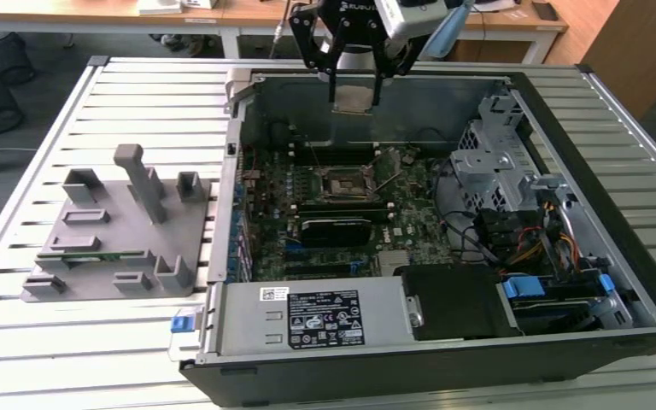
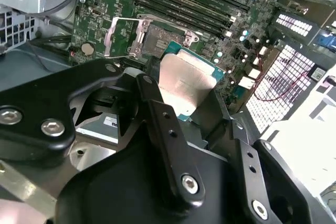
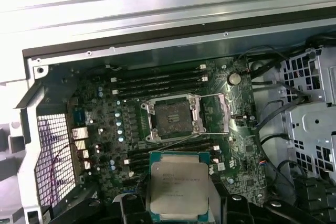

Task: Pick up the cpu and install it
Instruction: 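Place the cpu into insertion slot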

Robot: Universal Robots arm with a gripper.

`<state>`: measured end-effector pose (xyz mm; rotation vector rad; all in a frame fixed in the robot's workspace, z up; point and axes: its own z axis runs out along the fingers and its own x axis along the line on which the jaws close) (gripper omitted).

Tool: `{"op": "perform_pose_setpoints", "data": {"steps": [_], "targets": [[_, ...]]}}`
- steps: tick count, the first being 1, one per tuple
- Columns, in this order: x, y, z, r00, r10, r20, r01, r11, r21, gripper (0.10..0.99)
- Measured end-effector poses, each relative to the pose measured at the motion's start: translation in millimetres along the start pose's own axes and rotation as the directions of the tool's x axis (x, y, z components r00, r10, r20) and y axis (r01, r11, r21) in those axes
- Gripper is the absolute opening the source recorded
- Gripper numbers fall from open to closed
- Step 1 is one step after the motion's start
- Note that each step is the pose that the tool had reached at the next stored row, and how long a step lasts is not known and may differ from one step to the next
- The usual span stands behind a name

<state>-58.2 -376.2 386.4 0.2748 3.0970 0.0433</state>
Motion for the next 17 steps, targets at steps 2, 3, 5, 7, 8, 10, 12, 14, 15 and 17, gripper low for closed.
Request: {"op": "perform_pose_setpoints", "data": {"steps": [2,3,5,7,8,10,12,14,15,17], "targets": [[0.0,0.0,0.1,0.9998,0.021,0.0008,-0.021,0.9998,0.001,0.529],[0.0,0.0,0.1,0.9995,0.032,0.0011,-0.032,0.9995,0.002,0.529],[0.0,0.0,0.2,0.9984,0.057,0.0020,-0.057,0.9984,0.003,0.529],[0.0,0.0,0.4,0.9966,0.082,0.0030,-0.082,0.9966,0.004,0.529],[0.0,0.0,0.4,0.9955,0.095,0.0034,-0.095,0.9954,0.004,0.529],[0.0,0.0,0.5,0.9926,0.121,0.0044,-0.121,0.9926,0.006,0.529],[0.0,0.0,0.6,0.9891,0.147,0.0055,-0.147,0.9891,0.007,0.529],[0.0,0.0,0.7,0.9846,0.175,0.0066,-0.175,0.9846,0.008,0.529],[0.0,0.0,0.8,0.9821,0.188,0.0072,-0.188,0.9821,0.008,0.529],[0.0,0.0,0.9,0.9761,0.217,0.0085,-0.217,0.9761,0.009,0.529]]}}
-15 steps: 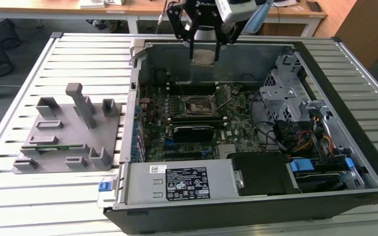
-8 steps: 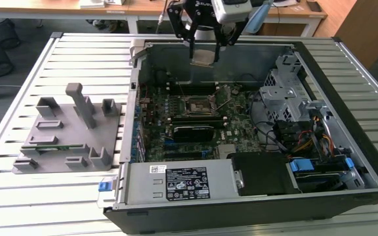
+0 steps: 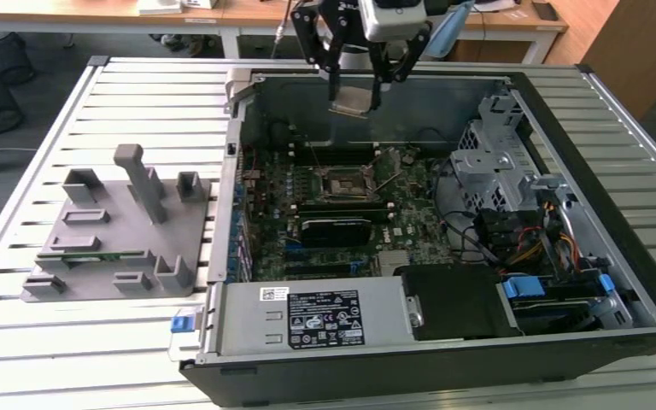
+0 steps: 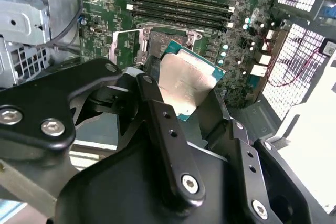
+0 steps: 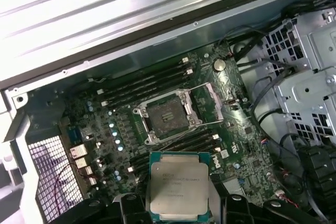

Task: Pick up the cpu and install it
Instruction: 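Place the cpu into insertion slot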

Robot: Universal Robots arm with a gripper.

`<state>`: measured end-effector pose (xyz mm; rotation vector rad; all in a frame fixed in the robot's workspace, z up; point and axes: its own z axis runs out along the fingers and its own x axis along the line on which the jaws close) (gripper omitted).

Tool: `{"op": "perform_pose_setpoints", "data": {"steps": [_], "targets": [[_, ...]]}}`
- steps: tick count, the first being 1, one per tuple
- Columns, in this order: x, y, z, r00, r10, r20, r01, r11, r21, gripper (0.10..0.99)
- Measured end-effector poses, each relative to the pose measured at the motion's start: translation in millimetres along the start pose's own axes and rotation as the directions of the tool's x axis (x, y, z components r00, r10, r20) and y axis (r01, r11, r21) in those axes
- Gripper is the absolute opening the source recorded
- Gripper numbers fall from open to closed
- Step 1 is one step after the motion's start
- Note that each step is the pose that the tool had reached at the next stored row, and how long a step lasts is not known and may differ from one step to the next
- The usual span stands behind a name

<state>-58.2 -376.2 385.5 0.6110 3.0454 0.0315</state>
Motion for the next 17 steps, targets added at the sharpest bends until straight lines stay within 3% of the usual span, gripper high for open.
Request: {"op": "perform_pose_setpoints", "data": {"steps": [9,14,17], "targets": [[0.0,0.0,0.6,0.9926,0.121,0.0046,-0.121,0.9926,0.006,0.529],[0.0,0.0,1.0,0.9806,0.196,0.0080,-0.196,0.9806,0.009,0.529],[0.0,0.0,1.5,0.9686,0.248,0.0101,-0.249,0.9685,0.011,0.529]]}}
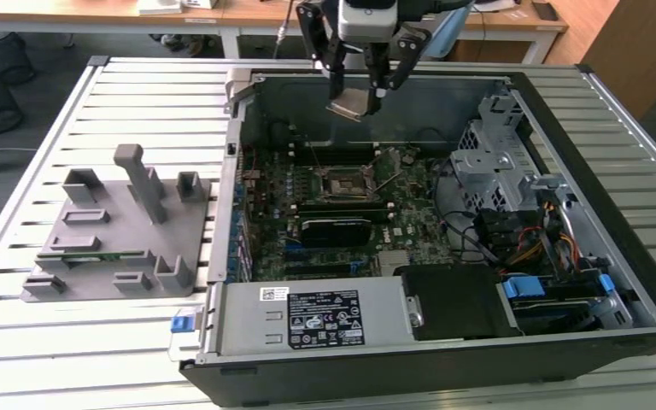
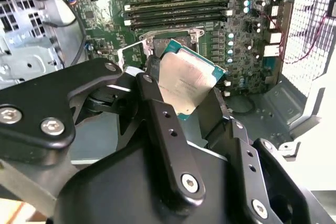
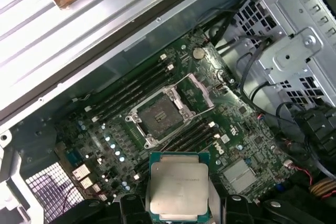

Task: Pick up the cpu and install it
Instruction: 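Place the cpu into insertion slot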

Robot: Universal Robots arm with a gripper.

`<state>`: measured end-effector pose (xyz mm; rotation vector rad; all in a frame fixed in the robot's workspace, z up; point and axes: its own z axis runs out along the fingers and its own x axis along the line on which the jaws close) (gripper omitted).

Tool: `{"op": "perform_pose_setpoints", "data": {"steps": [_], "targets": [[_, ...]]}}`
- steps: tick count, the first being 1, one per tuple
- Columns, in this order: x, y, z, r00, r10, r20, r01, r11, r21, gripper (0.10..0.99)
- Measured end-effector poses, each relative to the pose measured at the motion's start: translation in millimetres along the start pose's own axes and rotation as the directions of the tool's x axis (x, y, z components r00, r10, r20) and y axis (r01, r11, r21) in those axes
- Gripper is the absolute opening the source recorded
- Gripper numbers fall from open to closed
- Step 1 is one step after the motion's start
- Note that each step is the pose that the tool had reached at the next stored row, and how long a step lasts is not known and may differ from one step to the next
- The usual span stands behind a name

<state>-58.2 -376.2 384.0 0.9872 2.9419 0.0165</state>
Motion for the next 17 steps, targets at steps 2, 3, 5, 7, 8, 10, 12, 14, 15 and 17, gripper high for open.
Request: {"op": "perform_pose_setpoints", "data": {"steps": [2,3,5,7,8,10,12,14,15,17], "targets": [[0.0,0.0,0.4,0.9994,0.036,0.0009,-0.036,0.9994,0.001,0.529],[0.0,0.0,0.6,0.9986,0.054,0.0015,-0.054,0.9986,0.002,0.529],[0.0,0.0,1.1,0.9944,0.106,0.0031,-0.106,0.9944,0.004,0.529],[0.0,0.0,1.5,0.9899,0.142,0.0041,-0.142,0.9899,0.005,0.529],[0.0,0.0,1.7,0.9872,0.159,0.0047,-0.160,0.9872,0.006,0.529],[0.1,0.0,2.2,0.9774,0.211,0.0065,-0.211,0.9774,0.008,0.529],[0.1,0.0,2.6,0.9694,0.245,0.0079,-0.245,0.9694,0.009,0.529],[0.1,-0.1,2.7,0.9608,0.277,0.0090,-0.277,0.9608,0.010,0.529],[0.1,-0.1,2.8,0.9557,0.294,0.0095,-0.294,0.9556,0.010,0.529],[0.1,-0.1,3.1,0.9445,0.328,0.0106,-0.328,0.9445,0.011,0.529]]}}
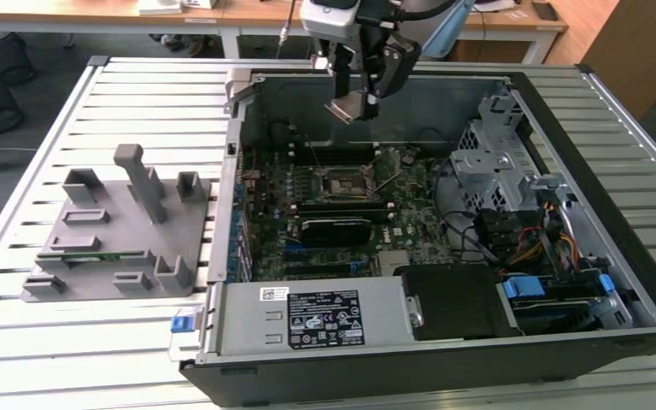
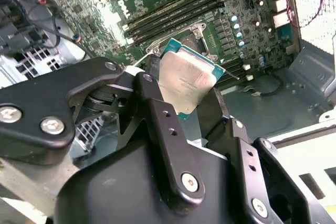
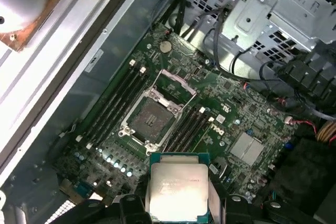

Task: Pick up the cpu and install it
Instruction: 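Place the cpu into insertion slot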

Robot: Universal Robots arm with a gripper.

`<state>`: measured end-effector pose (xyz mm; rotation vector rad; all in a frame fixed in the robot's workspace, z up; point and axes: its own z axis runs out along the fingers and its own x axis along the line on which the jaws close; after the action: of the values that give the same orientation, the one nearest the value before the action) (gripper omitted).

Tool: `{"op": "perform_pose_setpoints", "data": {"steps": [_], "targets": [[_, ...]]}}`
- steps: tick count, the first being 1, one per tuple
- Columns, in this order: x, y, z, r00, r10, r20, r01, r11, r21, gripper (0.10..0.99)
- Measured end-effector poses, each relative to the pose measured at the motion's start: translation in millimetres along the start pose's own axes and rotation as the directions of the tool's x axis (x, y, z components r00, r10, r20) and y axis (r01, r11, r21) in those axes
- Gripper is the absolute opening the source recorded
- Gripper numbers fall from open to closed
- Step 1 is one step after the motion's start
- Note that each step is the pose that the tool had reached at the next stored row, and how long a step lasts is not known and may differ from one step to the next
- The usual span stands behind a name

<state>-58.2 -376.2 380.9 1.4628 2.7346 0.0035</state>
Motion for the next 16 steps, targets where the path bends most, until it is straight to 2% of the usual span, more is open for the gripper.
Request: {"op": "perform_pose_setpoints", "data": {"steps": [4,8,11,16], "targets": [[0.0,0.0,0.5,0.9973,0.073,0.0017,-0.073,0.9973,0.003,0.529],[0.0,0.0,0.9,0.9895,0.145,0.0035,-0.145,0.9895,0.005,0.529],[0.1,0.0,1.3,0.9806,0.196,0.0048,-0.196,0.9806,0.006,0.529],[0.1,0.0,2.8,0.9588,0.284,0.0076,-0.284,0.9588,0.009,0.529]]}}
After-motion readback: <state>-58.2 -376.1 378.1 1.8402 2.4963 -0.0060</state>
